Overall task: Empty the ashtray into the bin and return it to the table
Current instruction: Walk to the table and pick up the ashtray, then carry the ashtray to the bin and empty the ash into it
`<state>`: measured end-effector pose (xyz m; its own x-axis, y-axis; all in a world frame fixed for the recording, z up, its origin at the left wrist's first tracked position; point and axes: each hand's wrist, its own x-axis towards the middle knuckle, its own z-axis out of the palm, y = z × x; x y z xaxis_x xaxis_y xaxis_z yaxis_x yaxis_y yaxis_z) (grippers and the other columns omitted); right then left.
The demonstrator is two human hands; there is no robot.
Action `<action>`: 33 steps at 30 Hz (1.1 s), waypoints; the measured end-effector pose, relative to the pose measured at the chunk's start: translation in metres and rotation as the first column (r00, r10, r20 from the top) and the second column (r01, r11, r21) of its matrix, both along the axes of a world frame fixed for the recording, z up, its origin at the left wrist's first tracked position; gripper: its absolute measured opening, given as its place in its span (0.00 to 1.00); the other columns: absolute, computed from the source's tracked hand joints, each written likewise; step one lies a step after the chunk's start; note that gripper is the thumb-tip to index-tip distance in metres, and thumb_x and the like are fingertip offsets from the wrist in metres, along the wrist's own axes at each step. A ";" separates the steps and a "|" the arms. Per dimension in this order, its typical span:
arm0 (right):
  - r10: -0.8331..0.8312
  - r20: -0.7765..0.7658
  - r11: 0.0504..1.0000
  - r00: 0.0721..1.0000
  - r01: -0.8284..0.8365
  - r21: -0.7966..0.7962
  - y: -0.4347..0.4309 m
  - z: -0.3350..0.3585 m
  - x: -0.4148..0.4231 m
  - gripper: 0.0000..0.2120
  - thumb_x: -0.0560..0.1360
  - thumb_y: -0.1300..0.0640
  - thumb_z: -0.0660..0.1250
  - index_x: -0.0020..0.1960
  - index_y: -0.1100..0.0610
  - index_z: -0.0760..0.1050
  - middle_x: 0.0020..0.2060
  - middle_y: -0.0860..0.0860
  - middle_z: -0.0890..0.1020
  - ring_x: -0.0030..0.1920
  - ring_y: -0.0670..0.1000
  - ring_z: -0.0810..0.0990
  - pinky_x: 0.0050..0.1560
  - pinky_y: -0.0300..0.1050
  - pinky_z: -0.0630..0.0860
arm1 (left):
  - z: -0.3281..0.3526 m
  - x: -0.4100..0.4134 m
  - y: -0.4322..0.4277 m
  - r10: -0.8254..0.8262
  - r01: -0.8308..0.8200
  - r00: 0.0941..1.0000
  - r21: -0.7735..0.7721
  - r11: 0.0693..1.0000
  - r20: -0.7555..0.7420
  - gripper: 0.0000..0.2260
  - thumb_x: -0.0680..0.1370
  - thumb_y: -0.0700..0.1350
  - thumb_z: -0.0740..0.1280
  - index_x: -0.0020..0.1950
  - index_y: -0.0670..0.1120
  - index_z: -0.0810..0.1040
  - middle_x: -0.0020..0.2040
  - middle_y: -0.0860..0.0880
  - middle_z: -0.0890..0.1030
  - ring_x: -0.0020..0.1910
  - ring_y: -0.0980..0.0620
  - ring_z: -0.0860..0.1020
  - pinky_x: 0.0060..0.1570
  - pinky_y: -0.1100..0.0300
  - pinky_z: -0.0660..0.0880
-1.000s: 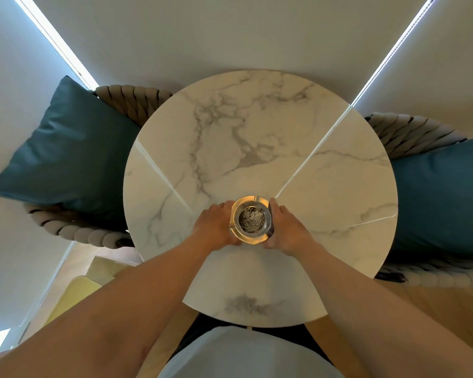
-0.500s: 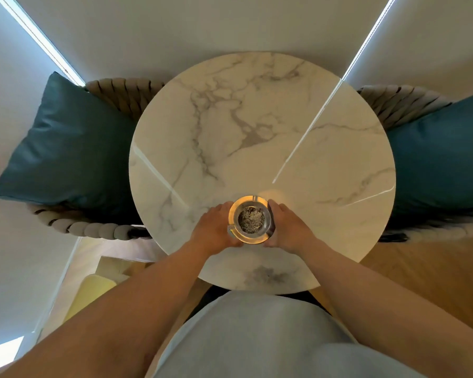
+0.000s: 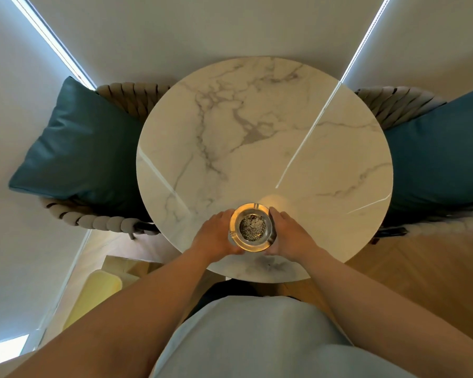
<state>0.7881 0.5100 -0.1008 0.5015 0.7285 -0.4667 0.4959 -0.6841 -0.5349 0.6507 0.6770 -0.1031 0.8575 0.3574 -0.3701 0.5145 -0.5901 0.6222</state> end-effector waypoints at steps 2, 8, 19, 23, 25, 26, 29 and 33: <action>0.015 0.002 1.000 1.000 -0.015 0.001 -0.009 0.001 -0.004 0.53 0.60 0.45 0.84 0.76 0.53 0.58 0.58 0.54 0.74 0.59 0.55 0.74 0.57 0.53 0.77 | 0.001 -0.005 -0.011 0.005 -0.005 1.000 0.007 1.000 0.004 0.40 0.60 0.55 0.81 0.68 0.52 0.69 0.63 0.51 0.77 0.61 0.49 0.74 0.60 0.49 0.72; 0.117 0.022 0.992 0.993 -0.116 -0.045 -0.040 0.004 -0.016 0.54 0.60 0.47 0.84 0.76 0.54 0.57 0.59 0.54 0.73 0.59 0.56 0.74 0.56 0.52 0.76 | 0.001 -0.030 -0.056 0.083 -0.083 0.997 0.000 0.997 0.010 0.39 0.59 0.56 0.81 0.66 0.52 0.70 0.60 0.51 0.78 0.58 0.49 0.76 0.58 0.49 0.74; 0.364 0.022 0.931 0.931 -0.363 -0.026 -0.064 0.004 -0.068 0.46 0.57 0.48 0.84 0.67 0.52 0.62 0.55 0.53 0.75 0.54 0.55 0.76 0.52 0.50 0.76 | -0.005 -0.121 -0.121 0.326 -0.325 0.943 -0.027 0.945 0.062 0.38 0.56 0.59 0.80 0.63 0.59 0.70 0.57 0.59 0.78 0.55 0.58 0.76 0.57 0.52 0.75; 0.459 0.031 0.888 0.888 -0.458 -0.027 -0.051 0.007 -0.089 0.47 0.58 0.48 0.85 0.68 0.52 0.63 0.58 0.54 0.75 0.58 0.56 0.76 0.59 0.55 0.76 | -0.004 -0.153 -0.128 0.410 -0.411 0.908 -0.001 0.912 0.082 0.38 0.57 0.59 0.80 0.63 0.60 0.69 0.58 0.60 0.77 0.57 0.57 0.74 0.59 0.51 0.74; 0.509 0.032 0.860 0.860 -0.508 -0.036 -0.041 0.010 -0.100 0.49 0.58 0.48 0.84 0.71 0.53 0.61 0.60 0.54 0.75 0.60 0.56 0.76 0.62 0.56 0.75 | -0.004 -0.169 -0.130 0.453 -0.454 0.885 -0.010 0.891 0.104 0.37 0.57 0.61 0.78 0.62 0.61 0.68 0.57 0.60 0.76 0.56 0.57 0.74 0.58 0.51 0.74; 0.533 0.036 0.846 0.846 -0.531 -0.040 -0.036 0.010 -0.105 0.50 0.58 0.48 0.84 0.72 0.53 0.61 0.61 0.55 0.75 0.61 0.57 0.75 0.62 0.56 0.75 | -0.003 -0.176 -0.131 0.475 -0.476 0.873 -0.016 0.879 0.115 0.36 0.58 0.63 0.77 0.62 0.62 0.68 0.56 0.61 0.76 0.55 0.58 0.74 0.58 0.52 0.74; 0.599 0.047 0.801 0.799 -0.597 -0.041 -0.018 0.012 -0.121 0.52 0.59 0.48 0.84 0.75 0.54 0.59 0.63 0.55 0.74 0.63 0.57 0.75 0.63 0.55 0.75 | -0.003 -0.198 -0.130 0.547 -0.549 0.827 -0.020 0.835 0.127 0.35 0.58 0.66 0.76 0.62 0.60 0.69 0.56 0.61 0.76 0.54 0.58 0.75 0.58 0.52 0.75; 0.680 0.065 0.733 0.730 -0.678 -0.055 0.012 0.013 -0.148 0.58 0.60 0.48 0.83 0.79 0.55 0.53 0.68 0.55 0.71 0.68 0.57 0.72 0.67 0.54 0.72 | -0.006 -0.228 -0.124 0.639 -0.645 0.759 0.005 0.765 0.126 0.39 0.57 0.62 0.78 0.65 0.58 0.68 0.58 0.58 0.77 0.56 0.57 0.74 0.59 0.53 0.73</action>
